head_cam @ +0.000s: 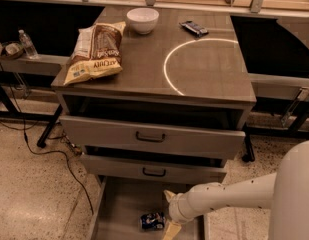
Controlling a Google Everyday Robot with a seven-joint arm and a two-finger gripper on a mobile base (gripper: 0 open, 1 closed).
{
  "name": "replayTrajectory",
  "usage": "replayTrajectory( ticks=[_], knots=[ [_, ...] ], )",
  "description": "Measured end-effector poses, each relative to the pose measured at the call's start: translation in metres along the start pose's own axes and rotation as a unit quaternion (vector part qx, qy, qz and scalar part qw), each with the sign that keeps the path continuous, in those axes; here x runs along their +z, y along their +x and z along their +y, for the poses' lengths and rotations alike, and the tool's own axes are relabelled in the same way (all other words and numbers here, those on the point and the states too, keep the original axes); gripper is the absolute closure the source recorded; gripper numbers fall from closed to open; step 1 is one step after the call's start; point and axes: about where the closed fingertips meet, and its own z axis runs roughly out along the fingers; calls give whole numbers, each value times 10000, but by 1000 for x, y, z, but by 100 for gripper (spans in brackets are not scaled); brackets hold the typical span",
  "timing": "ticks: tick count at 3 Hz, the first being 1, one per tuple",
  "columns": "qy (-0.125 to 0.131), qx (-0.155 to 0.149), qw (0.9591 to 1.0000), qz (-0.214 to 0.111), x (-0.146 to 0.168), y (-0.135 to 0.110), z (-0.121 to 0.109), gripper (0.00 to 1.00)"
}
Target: Pick pepsi can from bottom drawer and place on counter
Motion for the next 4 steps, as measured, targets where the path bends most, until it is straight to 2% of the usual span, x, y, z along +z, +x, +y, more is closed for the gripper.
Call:
replayTrajectory(
  ticks=[1,2,3,4],
  knots=[
    [61,73,9998,-163,45,11,-2,0],
    [203,245,9993,-221,77,25,-3,0],
    [527,528,9970,-228,114,43,-13,0],
    [717,692,9948,-221,136,50,-20,0]
  ],
)
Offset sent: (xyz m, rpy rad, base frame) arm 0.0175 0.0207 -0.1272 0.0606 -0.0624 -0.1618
